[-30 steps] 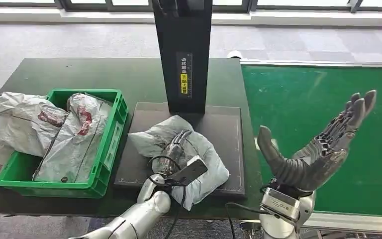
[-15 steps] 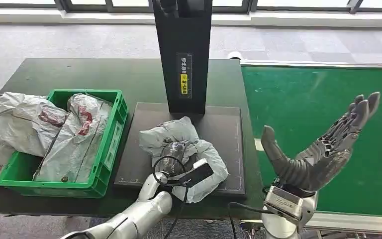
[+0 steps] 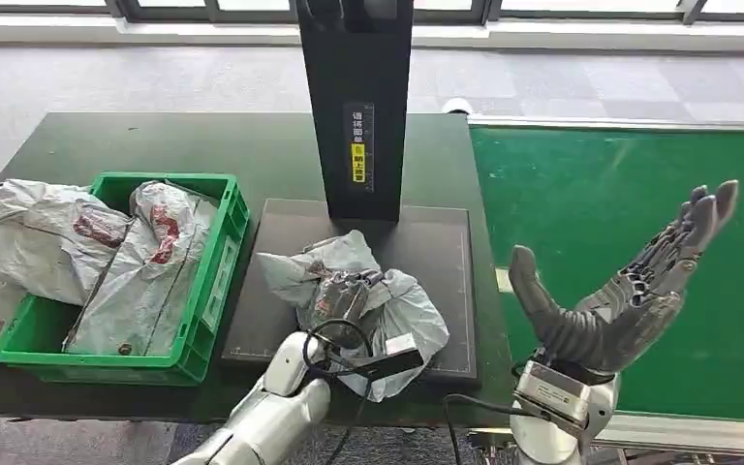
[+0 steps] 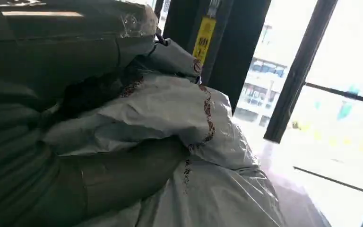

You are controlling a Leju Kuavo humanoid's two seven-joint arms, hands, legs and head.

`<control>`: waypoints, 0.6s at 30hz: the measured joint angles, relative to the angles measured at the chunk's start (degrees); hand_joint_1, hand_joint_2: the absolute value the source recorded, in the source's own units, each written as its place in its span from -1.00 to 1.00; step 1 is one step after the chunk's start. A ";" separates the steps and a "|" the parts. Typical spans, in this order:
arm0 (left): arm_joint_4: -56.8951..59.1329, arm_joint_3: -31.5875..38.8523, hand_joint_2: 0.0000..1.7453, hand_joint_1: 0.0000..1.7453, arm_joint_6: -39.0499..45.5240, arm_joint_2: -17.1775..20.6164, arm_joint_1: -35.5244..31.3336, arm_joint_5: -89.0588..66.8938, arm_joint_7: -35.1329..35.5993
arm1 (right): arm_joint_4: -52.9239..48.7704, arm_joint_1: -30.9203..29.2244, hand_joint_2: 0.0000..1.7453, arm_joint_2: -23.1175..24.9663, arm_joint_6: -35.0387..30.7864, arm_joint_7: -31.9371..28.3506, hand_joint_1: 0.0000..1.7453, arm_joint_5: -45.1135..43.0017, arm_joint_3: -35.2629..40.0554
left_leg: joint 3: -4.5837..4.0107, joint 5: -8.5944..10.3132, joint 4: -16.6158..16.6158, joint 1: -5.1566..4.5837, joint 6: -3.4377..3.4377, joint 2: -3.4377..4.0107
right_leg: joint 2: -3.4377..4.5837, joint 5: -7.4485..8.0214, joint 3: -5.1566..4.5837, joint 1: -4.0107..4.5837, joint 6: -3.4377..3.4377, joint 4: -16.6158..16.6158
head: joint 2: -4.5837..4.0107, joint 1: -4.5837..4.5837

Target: Moved the parcel from conveyor to table for the left to box.

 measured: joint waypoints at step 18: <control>-30.65 10.42 1.00 1.00 -0.02 0.02 1.26 -5.52 -1.27 | -0.77 1.20 1.00 0.00 0.00 0.00 -1.00 -0.70 -1.36 | -0.09 0.00 0.00 0.00 0.00 0.01 | 0.03 0.00 -0.11 0.00 -0.01 0.01 | 0.00 0.00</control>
